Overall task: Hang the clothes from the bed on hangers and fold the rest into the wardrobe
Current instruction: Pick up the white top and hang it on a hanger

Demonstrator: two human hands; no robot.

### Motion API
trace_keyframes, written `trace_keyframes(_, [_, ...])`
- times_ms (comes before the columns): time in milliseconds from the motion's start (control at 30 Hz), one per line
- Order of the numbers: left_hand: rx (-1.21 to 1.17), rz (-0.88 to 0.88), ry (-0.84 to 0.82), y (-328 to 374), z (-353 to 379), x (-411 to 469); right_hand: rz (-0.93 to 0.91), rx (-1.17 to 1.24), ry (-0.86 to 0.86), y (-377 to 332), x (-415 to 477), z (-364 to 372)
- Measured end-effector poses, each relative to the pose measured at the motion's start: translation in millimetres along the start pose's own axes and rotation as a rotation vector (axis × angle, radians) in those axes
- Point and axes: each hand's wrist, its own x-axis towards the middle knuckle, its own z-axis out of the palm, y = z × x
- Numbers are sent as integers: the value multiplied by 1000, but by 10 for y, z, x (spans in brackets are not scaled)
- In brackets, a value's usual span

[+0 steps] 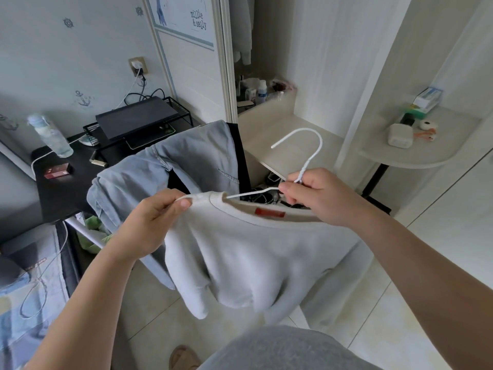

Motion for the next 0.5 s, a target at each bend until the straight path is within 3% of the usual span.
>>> trace_keyframes(167, [60, 4, -4, -59, 61, -10, -3, 8, 70, 16, -26, -15])
trace_keyframes(267, [99, -92, 34, -137, 93, -50, -7, -3, 110, 13, -12, -80])
trace_keyframes(400, [203, -97, 213, -206, 149, -105, 14, -31, 33, 30, -9, -121])
trace_keyframes(500, [332, 51, 334, -197, 151, -110, 17, -73, -38, 48, -18, -110])
